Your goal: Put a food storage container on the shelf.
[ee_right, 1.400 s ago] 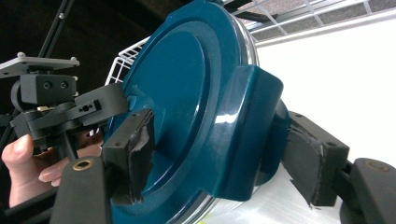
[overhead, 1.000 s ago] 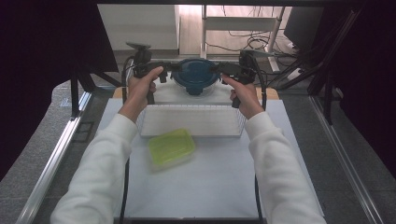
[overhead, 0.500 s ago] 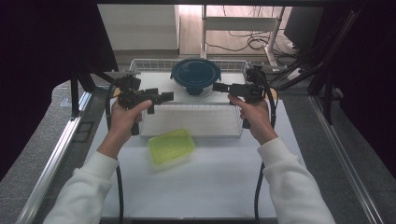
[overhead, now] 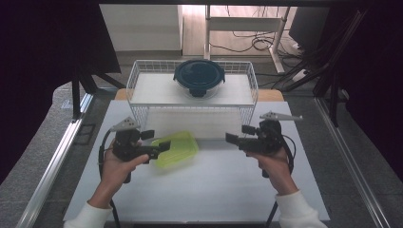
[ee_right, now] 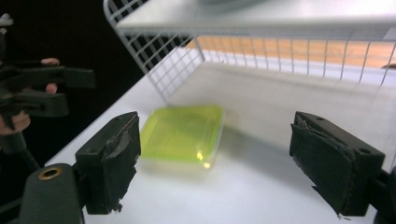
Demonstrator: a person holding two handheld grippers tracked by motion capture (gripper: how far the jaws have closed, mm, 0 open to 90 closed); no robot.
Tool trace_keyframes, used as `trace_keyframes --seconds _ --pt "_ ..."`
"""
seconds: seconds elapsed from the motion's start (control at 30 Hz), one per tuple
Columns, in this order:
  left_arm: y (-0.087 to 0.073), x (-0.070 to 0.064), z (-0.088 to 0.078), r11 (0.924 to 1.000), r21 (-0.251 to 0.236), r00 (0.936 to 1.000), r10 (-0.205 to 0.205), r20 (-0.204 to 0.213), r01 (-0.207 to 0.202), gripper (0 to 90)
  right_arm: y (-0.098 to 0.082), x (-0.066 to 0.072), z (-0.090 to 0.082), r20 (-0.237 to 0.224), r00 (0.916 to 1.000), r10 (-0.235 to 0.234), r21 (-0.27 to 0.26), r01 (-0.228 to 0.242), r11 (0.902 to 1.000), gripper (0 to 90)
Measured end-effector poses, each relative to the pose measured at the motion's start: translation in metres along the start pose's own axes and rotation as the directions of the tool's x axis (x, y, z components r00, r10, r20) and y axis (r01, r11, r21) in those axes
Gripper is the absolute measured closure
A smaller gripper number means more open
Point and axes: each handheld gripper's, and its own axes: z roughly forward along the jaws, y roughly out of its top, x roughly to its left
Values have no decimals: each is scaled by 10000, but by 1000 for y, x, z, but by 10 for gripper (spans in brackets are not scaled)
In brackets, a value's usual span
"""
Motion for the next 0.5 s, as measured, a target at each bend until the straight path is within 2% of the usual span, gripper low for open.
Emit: trace_keyframes --seconds 0.1,0.27,0.5 --pt "-17 -9 2 9995 296 9999 114 -48 -112 203 -23 6 -7 -63 9998 -210 178 211 9996 179" --pt "-43 -19 8 9967 797 9997 146 183 -160 212 -57 9 -12 282 9983 -513 649 494 9967 193" --pt "-66 -18 12 9907 1348 9985 233 -499 -164 221 -84 9 -8 423 9960 -781 1285 721 9891 206"
